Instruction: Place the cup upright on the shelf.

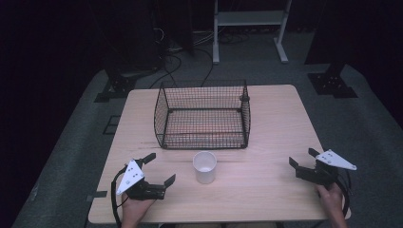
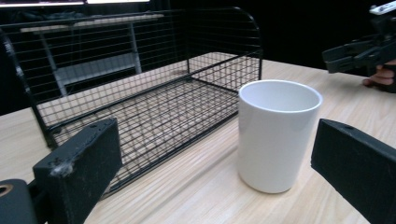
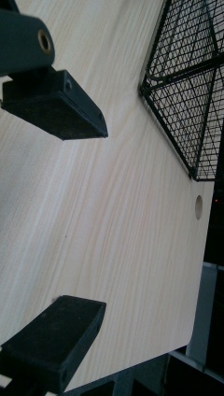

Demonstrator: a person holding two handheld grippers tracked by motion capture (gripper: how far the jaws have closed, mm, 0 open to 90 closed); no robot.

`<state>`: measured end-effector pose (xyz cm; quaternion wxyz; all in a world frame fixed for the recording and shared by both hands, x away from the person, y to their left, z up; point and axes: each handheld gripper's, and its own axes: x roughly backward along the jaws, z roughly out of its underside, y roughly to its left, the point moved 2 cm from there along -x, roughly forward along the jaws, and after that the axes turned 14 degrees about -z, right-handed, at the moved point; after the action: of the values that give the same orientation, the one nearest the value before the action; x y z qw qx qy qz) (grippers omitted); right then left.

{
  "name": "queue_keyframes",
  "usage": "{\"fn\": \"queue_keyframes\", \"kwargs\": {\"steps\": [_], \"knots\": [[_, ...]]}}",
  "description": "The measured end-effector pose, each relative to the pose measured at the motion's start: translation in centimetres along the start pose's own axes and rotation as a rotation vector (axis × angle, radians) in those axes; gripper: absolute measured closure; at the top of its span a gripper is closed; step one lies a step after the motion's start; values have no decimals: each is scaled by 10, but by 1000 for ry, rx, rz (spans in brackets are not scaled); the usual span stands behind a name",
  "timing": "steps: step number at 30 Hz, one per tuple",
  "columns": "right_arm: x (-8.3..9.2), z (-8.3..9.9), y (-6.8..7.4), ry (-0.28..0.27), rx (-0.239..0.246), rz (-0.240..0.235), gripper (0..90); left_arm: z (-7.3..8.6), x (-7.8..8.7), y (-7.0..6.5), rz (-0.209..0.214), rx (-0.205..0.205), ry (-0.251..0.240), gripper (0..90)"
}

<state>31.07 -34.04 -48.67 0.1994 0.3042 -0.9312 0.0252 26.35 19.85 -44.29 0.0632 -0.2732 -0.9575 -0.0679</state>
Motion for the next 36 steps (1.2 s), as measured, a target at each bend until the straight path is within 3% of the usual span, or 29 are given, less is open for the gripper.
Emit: {"fn": "queue_keyframes", "kwargs": {"steps": [22,36], "knots": [[0,0,0,1,-3,5,131,-7,-8,-19,144,-22,26,12],[0,0,0,3,-5,9,131,-13,-24,-35,220,-86,84,12]]}}
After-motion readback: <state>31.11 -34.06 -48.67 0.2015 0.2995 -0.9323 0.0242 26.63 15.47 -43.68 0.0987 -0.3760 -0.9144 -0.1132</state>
